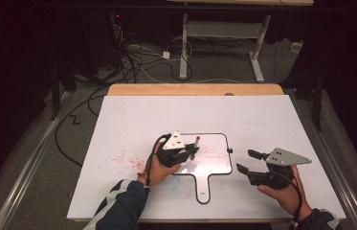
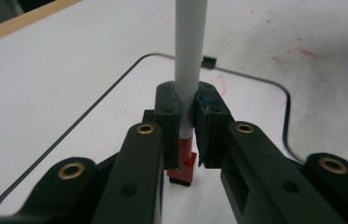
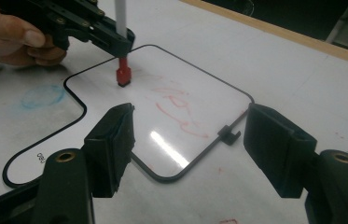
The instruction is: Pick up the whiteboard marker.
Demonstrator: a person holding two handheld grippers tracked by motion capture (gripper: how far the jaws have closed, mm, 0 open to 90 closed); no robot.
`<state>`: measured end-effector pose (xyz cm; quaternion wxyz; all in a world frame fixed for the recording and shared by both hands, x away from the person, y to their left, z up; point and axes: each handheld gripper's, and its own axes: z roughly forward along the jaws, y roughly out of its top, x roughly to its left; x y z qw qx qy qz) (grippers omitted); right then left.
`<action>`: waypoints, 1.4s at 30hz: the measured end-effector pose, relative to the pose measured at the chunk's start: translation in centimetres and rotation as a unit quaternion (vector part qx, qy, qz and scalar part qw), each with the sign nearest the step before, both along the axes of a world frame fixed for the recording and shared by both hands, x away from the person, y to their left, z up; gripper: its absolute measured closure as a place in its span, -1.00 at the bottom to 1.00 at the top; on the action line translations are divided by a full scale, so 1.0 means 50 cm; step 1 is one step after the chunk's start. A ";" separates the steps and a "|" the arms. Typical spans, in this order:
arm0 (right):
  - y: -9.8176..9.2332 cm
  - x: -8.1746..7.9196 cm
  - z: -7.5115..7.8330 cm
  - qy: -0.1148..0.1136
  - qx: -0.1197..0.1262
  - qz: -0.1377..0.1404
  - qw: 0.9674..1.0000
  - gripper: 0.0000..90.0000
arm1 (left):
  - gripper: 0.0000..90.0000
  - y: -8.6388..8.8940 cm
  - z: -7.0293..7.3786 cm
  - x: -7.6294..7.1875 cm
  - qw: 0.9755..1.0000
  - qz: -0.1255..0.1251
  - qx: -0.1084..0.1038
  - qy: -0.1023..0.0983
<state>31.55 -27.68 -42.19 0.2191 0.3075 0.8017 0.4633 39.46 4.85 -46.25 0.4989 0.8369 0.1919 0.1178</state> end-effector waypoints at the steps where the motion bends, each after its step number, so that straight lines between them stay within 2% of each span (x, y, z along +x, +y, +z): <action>1: 0.000 0.000 0.000 0.000 0.000 0.000 1.000 -0.24 | 0.76 -0.018 0.003 0.004 1.000 -0.008 0.004 -0.001; 2: -0.003 0.001 0.001 -0.001 0.003 0.000 1.000 -0.24 | 0.76 -0.037 0.007 0.006 1.000 -0.016 0.010 -0.005; 3: -0.004 0.001 0.001 -0.001 0.002 -0.002 1.000 -0.24 | 0.76 -0.072 0.016 0.010 0.999 -0.034 0.012 -0.008; 4: -0.006 0.002 0.002 -0.002 0.002 -0.005 1.000 -0.24 | 0.76 -0.072 0.016 0.010 0.999 -0.034 0.012 -0.008; 7: -0.013 0.004 0.001 -0.002 0.003 -0.008 1.000 -0.24 | 0.76 -0.128 0.023 0.019 0.998 -0.056 0.014 -0.010; 8: -0.015 0.005 0.000 -0.002 0.003 -0.009 1.000 -0.24 | 0.76 -0.128 0.023 0.019 0.998 -0.056 0.014 -0.010; 11: -0.020 0.004 0.000 -0.002 0.002 -0.010 1.000 -0.24 | 0.76 -0.164 0.014 0.028 0.998 -0.059 0.014 -0.008; 12: -0.020 0.004 0.000 -0.001 0.004 -0.010 1.000 -0.24 | 0.76 -0.164 0.014 0.028 0.998 -0.059 0.014 -0.008; 14: -0.021 0.002 0.002 -0.002 0.005 -0.011 1.000 -0.24 | 0.76 -0.180 0.014 0.035 0.998 -0.057 -0.005 -0.003; 16: -0.022 0.002 0.003 -0.005 0.004 -0.009 1.000 -0.24 | 0.76 -0.189 0.016 0.035 0.998 -0.055 -0.003 -0.013; 17: -0.022 0.002 0.004 -0.005 0.004 -0.009 1.000 -0.24 | 0.76 -0.191 0.016 0.036 0.998 -0.055 -0.012 -0.008; 19: -0.022 0.003 0.003 -0.005 0.002 -0.008 1.000 -0.24 | 0.76 -0.195 0.014 0.037 0.998 -0.056 -0.013 -0.004; 21: -0.022 0.003 0.003 -0.004 0.003 -0.009 1.000 -0.24 | 0.76 -0.205 0.009 0.035 0.998 -0.055 0.001 -0.010; 23: -0.021 0.003 0.003 -0.004 0.001 -0.008 1.000 -0.24 | 0.75 -0.206 0.004 0.036 0.998 -0.055 -0.007 -0.004; 27: -0.021 0.002 0.005 -0.004 0.002 -0.008 1.000 -0.24 | 0.76 -0.204 0.005 0.035 0.999 -0.049 -0.005 -0.001; 30: -0.020 0.001 0.004 -0.004 0.002 -0.007 1.000 -0.24 | 0.76 -0.195 0.006 0.036 0.999 -0.045 -0.008 0.011; 33: -0.019 0.001 0.005 -0.006 0.001 -0.005 1.000 -0.24 | 0.76 -0.185 0.010 0.033 0.999 -0.042 -0.001 0.018; 35: -0.019 0.000 0.006 -0.006 0.000 -0.006 1.000 -0.24 | 0.76 -0.176 0.013 0.029 0.999 -0.039 0.008 0.017; 40: -0.016 0.000 0.006 -0.007 0.000 -0.004 1.000 -0.24 | 0.76 -0.140 0.011 0.025 0.999 -0.027 0.007 0.018; 42: -0.015 0.000 0.006 -0.007 -0.001 -0.004 1.000 -0.24 | 0.76 -0.128 0.009 0.022 1.000 -0.027 0.008 0.012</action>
